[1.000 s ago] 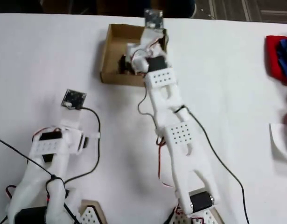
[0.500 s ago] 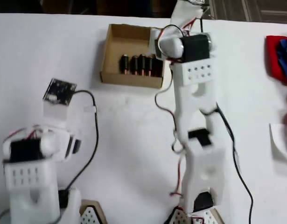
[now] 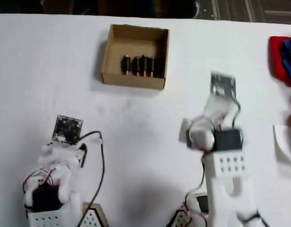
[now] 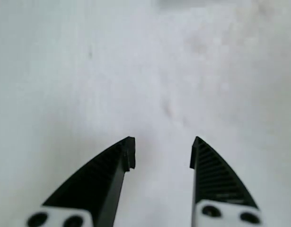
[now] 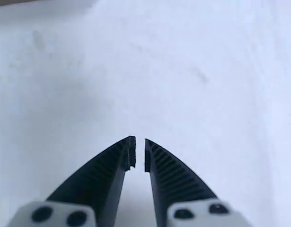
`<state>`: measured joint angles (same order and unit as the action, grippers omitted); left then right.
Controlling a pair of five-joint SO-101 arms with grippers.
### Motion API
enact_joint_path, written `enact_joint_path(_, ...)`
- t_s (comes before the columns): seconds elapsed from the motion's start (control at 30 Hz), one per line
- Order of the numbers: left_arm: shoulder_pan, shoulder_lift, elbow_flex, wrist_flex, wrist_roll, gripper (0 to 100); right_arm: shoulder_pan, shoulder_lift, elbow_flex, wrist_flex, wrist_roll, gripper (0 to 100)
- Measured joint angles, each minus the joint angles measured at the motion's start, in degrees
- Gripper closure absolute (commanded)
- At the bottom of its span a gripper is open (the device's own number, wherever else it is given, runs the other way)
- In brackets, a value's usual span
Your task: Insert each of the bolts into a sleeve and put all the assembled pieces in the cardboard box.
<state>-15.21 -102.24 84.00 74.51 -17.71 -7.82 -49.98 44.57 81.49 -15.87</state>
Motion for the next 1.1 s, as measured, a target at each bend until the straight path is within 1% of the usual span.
enact_joint_path(0.1, -0.1, -0.6, 4.6, -1.3, 0.0, 79, 2.4, -9.6, 15.1, -4.3, 0.0, 97.7)
enact_joint_path(0.27, 0.0, -0.6, 11.5, -1.3, 0.0, 79, 2.9, -28.0, 33.8, -5.3, 0.0, 97.7)
enact_joint_path(0.43, 0.0, -0.7, 11.7, -1.3, 0.1, 79, 3.0, -47.7, 50.0, -8.0, -0.1, 97.7)
enact_joint_path(0.5, 0.0, -0.7, 11.7, -1.3, 0.1, 79, 3.2, -51.3, 51.3, -8.0, -0.1, 97.6)
enact_joint_path(1.1, 0.0, -0.7, 11.8, -1.3, 0.1, 79, 3.0, -50.4, 51.9, -9.2, -0.1, 97.6)
